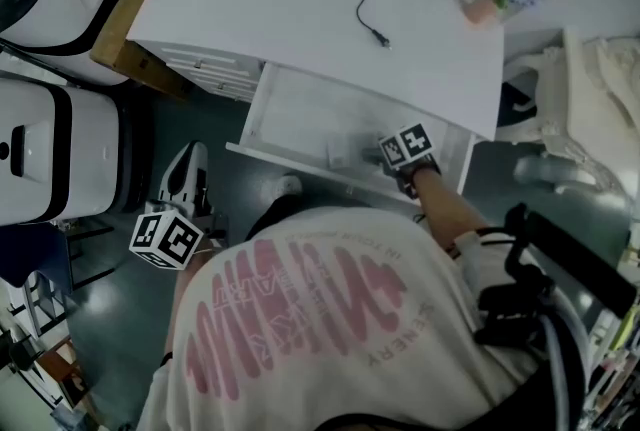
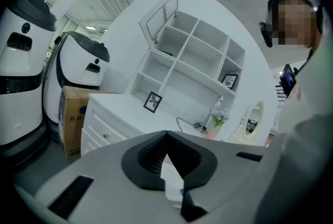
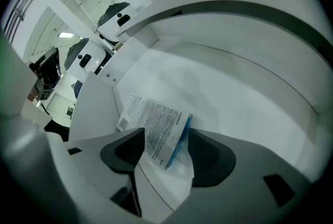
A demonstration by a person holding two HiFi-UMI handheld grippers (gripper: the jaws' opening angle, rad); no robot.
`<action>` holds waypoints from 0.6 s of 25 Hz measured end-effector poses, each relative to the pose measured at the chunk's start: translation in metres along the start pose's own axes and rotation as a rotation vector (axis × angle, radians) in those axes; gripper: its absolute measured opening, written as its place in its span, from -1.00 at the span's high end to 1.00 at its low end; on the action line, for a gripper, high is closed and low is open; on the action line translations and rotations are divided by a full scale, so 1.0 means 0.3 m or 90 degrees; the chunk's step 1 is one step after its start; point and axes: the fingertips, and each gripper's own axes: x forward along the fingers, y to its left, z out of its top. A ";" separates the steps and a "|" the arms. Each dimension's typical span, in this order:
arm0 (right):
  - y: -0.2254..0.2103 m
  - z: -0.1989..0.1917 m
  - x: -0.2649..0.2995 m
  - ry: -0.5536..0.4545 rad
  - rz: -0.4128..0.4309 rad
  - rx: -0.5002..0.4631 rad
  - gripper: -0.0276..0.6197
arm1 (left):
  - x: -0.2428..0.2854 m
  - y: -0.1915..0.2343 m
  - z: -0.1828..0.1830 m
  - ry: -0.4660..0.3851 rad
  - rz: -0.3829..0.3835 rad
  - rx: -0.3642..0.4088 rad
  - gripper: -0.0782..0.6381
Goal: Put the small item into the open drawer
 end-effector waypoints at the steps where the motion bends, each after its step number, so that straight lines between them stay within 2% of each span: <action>1: -0.001 0.003 -0.001 0.000 -0.001 0.002 0.06 | 0.000 0.004 0.001 0.000 -0.001 -0.001 0.70; 11: 0.022 0.045 -0.038 -0.007 -0.050 0.035 0.07 | 0.031 0.042 0.026 0.007 -0.033 0.002 0.70; 15: 0.047 0.085 -0.078 -0.031 -0.085 0.062 0.25 | 0.092 0.055 0.050 0.018 -0.052 0.005 0.70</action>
